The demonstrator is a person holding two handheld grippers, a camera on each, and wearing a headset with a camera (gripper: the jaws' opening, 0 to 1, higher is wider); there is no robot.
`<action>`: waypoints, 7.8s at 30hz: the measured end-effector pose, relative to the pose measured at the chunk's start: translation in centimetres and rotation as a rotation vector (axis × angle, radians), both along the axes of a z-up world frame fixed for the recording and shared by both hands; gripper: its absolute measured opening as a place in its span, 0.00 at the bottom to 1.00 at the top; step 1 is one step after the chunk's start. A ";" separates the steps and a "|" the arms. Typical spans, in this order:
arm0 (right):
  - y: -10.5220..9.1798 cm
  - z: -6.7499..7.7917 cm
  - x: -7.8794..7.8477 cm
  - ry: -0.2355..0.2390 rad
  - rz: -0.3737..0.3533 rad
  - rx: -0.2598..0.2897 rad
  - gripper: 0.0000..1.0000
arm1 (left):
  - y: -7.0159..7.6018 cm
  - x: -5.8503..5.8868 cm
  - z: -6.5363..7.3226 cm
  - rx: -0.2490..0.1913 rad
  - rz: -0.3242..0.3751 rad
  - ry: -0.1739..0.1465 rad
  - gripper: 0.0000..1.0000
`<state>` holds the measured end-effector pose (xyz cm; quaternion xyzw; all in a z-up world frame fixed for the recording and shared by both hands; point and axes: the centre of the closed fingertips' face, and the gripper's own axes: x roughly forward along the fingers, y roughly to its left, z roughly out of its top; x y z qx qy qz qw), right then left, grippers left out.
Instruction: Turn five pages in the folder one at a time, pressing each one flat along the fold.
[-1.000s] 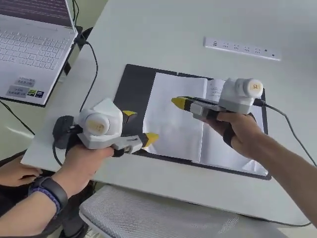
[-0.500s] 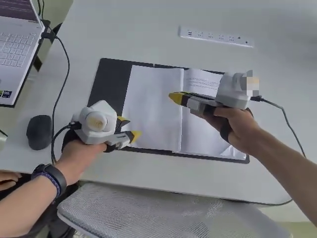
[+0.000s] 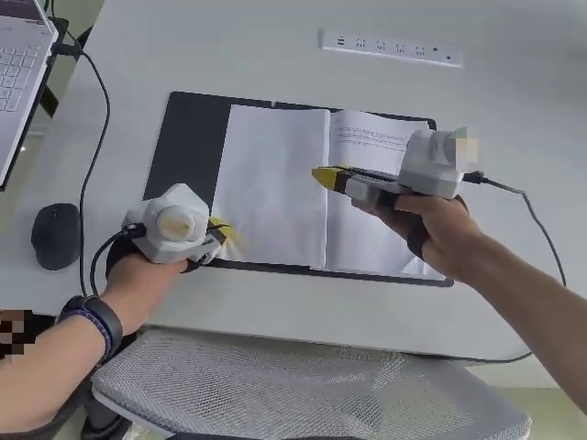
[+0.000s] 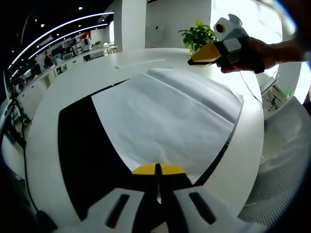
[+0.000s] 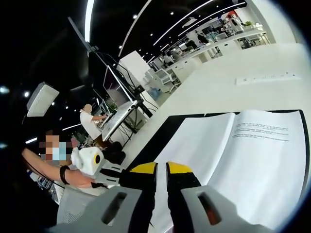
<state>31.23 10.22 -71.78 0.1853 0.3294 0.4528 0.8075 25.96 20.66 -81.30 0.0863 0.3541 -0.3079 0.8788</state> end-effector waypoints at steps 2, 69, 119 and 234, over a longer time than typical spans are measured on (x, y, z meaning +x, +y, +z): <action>0.0 -0.2 0.1 0.001 0.005 -0.003 0.05 | 0.0 -0.1 0.0 0.005 -0.006 -0.008 0.00; -1.1 -7.9 17.3 0.133 -0.138 0.100 0.00 | -0.3 0.2 0.6 -0.018 0.069 0.041 0.00; -0.8 -7.1 -0.1 0.159 0.126 0.140 0.00 | -0.4 0.4 0.4 -0.053 0.075 0.041 0.00; -17.8 1.2 -8.1 -0.150 -0.248 -0.208 0.55 | 2.4 -2.9 10.9 -0.089 0.110 -0.084 0.45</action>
